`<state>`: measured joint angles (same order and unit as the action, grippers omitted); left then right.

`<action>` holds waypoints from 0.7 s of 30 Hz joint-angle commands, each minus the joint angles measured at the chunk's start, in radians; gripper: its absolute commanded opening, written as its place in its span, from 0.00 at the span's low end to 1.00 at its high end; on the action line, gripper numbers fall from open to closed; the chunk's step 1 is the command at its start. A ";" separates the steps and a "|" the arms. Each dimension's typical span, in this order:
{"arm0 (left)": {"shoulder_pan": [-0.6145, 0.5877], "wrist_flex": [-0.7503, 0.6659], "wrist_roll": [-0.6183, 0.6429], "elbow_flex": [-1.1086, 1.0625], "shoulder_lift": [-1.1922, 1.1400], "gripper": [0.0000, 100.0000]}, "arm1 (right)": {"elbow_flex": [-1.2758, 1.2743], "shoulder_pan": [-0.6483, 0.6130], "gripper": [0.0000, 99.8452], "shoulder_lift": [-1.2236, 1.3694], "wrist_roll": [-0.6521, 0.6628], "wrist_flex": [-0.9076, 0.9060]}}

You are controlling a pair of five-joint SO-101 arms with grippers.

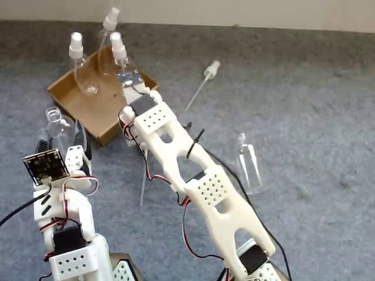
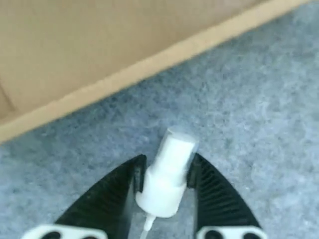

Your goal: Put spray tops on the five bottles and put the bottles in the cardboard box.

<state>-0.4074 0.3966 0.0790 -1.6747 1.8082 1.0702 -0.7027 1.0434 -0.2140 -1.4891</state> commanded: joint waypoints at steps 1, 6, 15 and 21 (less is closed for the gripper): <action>0.016 -0.025 0.006 -0.013 0.022 0.03 | 0.041 0.027 0.02 -0.013 -0.003 -0.022; 0.018 -0.025 0.006 -0.015 0.022 0.03 | 0.048 0.051 0.00 -0.025 -0.003 -0.094; 0.071 -0.025 0.005 -0.019 0.022 0.03 | 0.360 0.150 0.00 -0.053 -0.003 -0.277; 0.130 -0.023 0.005 -0.019 0.022 0.03 | 0.585 0.243 0.00 -0.056 -0.003 -0.278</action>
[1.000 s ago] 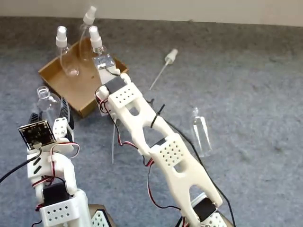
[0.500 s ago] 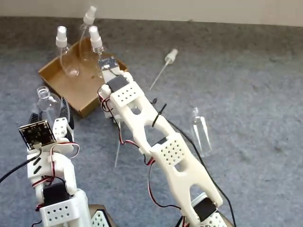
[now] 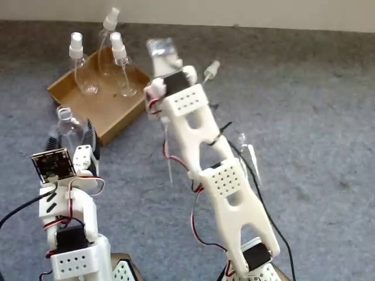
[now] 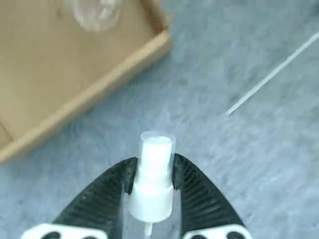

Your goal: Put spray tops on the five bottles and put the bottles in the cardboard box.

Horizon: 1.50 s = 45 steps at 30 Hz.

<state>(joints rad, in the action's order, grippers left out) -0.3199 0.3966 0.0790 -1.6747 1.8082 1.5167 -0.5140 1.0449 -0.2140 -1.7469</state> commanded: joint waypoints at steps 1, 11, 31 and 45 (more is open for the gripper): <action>0.056 -0.023 0.005 -0.019 0.022 0.03 | 0.171 0.067 0.00 -0.058 -0.003 -0.021; 0.226 0.037 0.003 -0.019 0.021 0.03 | 0.262 0.124 0.00 -0.234 0.187 -0.022; 0.558 0.087 0.005 -0.019 0.021 0.03 | 0.259 0.140 0.00 -0.869 0.190 -0.025; 0.727 0.143 0.005 -0.019 0.021 0.03 | 0.257 0.248 0.00 -1.185 0.190 -0.025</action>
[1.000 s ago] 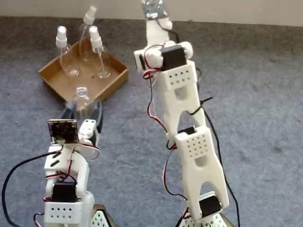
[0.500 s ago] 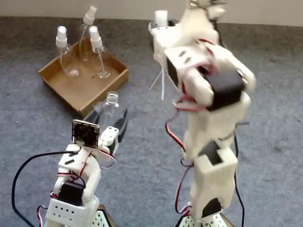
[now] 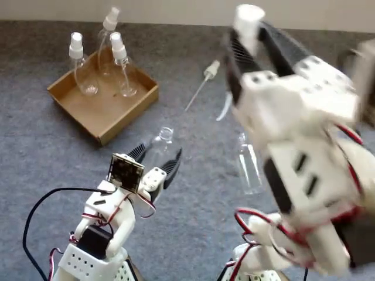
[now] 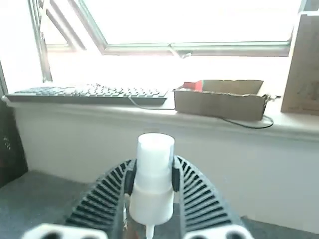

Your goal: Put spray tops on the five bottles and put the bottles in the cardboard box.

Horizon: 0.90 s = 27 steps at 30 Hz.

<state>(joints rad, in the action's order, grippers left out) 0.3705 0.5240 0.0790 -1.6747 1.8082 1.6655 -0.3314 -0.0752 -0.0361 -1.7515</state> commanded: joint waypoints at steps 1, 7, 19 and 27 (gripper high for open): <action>0.045 0.015 0.005 -0.019 0.021 0.03 | 0.108 0.093 0.00 -0.082 0.012 -0.021; 0.094 0.015 0.005 -0.019 0.021 0.03 | 0.108 0.174 0.00 -0.171 0.009 -0.019; 0.162 0.014 0.002 -0.019 0.021 0.03 | 0.108 0.174 0.00 -0.364 0.009 -0.019; 0.162 0.015 0.002 -0.019 0.021 0.03 | 0.067 0.174 0.00 -0.371 0.011 -0.019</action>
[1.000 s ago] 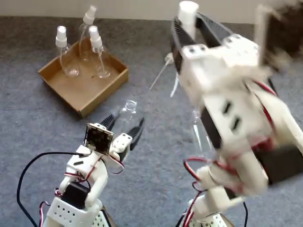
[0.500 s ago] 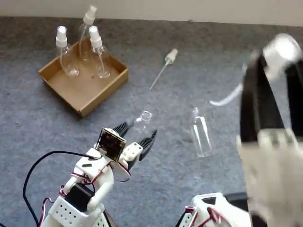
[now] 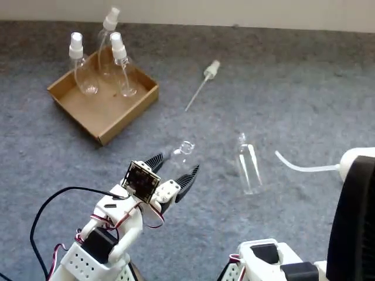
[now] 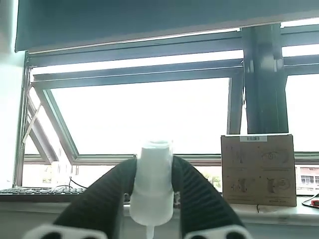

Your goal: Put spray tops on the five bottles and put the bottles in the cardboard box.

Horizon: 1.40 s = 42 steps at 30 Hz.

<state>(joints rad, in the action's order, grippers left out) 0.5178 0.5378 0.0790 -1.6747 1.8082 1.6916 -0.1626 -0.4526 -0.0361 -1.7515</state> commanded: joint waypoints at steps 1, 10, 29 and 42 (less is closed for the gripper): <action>0.015 0.002 0.002 -0.019 0.021 0.03 | 0.002 0.005 0.00 0.005 0.011 -0.019; 0.013 0.003 0.002 -0.019 0.021 0.03 | -0.473 0.004 0.00 -0.153 0.009 -0.016; 0.007 -0.003 0.000 -0.019 0.021 0.03 | -1.307 0.002 0.01 -0.395 0.014 0.171; 0.015 -0.149 0.005 -0.019 0.021 0.03 | -1.985 0.002 0.01 -0.607 0.014 0.619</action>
<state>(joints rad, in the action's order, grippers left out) 0.5178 0.4319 0.0790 -1.6747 1.8082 -0.1849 -0.1672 -0.9958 -0.0330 -1.2635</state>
